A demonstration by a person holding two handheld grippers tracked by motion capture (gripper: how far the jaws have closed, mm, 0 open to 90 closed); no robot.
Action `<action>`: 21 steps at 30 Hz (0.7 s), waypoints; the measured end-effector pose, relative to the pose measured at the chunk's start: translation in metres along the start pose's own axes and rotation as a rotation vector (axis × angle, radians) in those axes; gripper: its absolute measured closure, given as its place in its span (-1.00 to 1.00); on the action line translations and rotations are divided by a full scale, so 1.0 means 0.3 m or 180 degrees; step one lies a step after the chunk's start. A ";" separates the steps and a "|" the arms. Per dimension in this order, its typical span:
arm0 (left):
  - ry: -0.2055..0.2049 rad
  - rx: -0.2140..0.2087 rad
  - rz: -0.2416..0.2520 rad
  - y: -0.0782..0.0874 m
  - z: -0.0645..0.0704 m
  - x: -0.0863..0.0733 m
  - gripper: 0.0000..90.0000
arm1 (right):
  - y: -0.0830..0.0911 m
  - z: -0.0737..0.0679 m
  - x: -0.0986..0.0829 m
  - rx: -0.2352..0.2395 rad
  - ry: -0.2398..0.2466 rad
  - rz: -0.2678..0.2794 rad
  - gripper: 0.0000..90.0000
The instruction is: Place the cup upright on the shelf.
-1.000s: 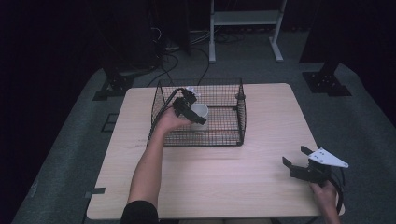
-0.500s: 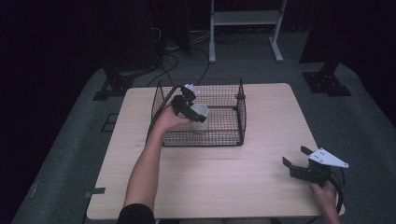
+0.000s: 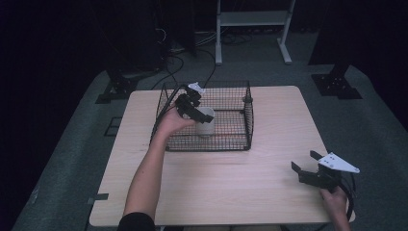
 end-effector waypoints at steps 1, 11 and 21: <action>-0.0005 0.0013 -0.0006 0.004 0.002 0.001 -0.86 | 0.000 0.000 0.000 0.0000 -0.0002 -0.0001 -0.71; -0.0095 0.0063 0.0096 0.057 0.049 0.003 -0.86 | 0.000 0.001 0.000 -0.0003 -0.0008 -0.0001 -0.71; -0.0181 0.0086 0.0137 0.100 0.109 -0.014 -0.86 | 0.000 0.000 0.000 -0.0007 -0.0004 -0.0003 -0.71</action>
Point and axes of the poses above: each handheld gripper's, and its own axes: y roughly backward along the jaws, x roughly out of its top, z roughly to its right, the point moved 2 cm from there along -y, roughly forward along the jaws, and after that the axes turned 13 degrees about -x, right-handed, at the moved point
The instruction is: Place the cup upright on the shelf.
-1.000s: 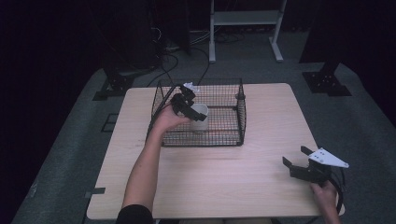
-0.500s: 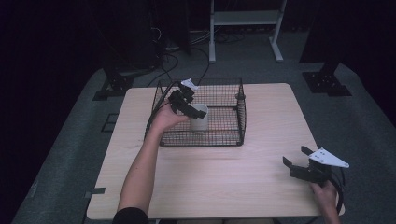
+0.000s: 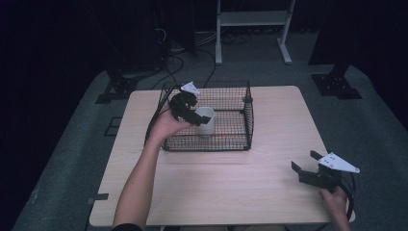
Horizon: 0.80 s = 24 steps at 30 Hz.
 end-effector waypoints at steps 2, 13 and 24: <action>0.0008 -0.0002 0.0036 0.011 0.010 -0.006 -0.86 | 0.000 -0.001 0.000 -0.0002 0.0006 0.0001 -0.71; -0.0037 0.0021 0.0164 0.054 0.082 -0.045 -0.86 | 0.000 -0.001 0.000 -0.0008 0.0007 -0.0006 -0.71; -0.0134 -0.0001 0.0256 0.071 0.151 -0.066 -0.86 | -0.002 -0.001 0.000 -0.0024 0.0011 -0.0011 -0.71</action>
Point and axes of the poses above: each handheld gripper's, and its own axes: y roughly backward along the jaws, x roughly out of its top, z roughly to its right, the point moved 2 cm from there along -y, roughly forward along the jaws, and after that the axes turned 13 degrees about -x, right-handed, at the moved point
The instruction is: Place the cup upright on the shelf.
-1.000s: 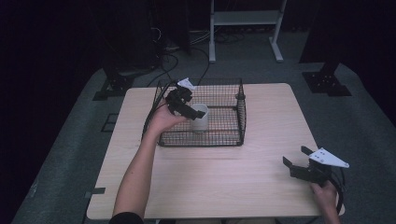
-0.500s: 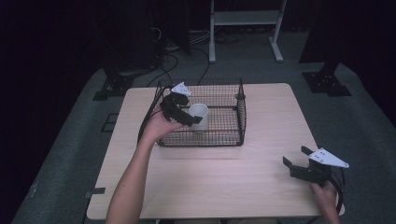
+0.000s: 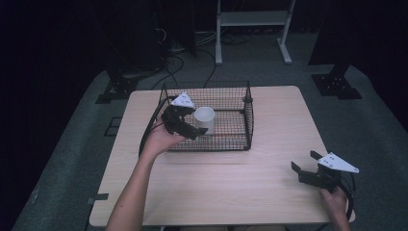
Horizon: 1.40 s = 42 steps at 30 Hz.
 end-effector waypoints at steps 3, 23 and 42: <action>-0.0019 -0.0001 -0.0009 0.002 0.012 -0.006 -0.86 | 0.000 0.000 0.000 0.0000 -0.0004 -0.0002 -0.71; -0.0134 -0.0068 0.0038 0.027 0.101 -0.056 -0.86 | 0.001 -0.002 0.000 -0.0001 0.0015 -0.0006 -0.71; -0.0111 -0.0138 0.0138 0.021 0.157 -0.148 -0.86 | 0.001 -0.003 0.000 -0.0002 0.0022 -0.0009 -0.71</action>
Point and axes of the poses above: each handheld gripper's, and its own axes: y roughly backward along the jaws, x roughly out of its top, z roughly to its right, the point moved 2 cm from there along -y, roughly forward along the jaws, and after that the axes turned 13 degrees about -x, right-handed, at the moved point
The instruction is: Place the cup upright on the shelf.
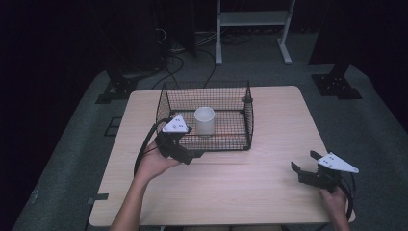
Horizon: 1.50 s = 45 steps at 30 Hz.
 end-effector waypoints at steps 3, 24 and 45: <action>0.0001 -0.0011 0.0003 -0.002 0.012 -0.014 -0.86 | 0.000 -0.001 0.000 -0.0003 0.0010 -0.0001 -0.71; -0.0075 0.0017 -0.0023 -0.015 0.097 -0.089 -0.86 | -0.002 -0.004 0.000 -0.0012 0.0030 -0.0008 -0.71; 0.0127 0.0073 0.0189 -0.007 0.139 -0.221 -0.86 | -0.003 -0.004 0.000 -0.0016 0.0052 -0.0018 -0.71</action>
Point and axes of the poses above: each handheld gripper's, and its own axes: y roughly backward along the jaws, x roughly out of its top, z roughly to its right, the point moved 2 cm from there along -y, roughly forward along the jaws, and after that the axes turned 13 degrees about -x, right-handed, at the moved point
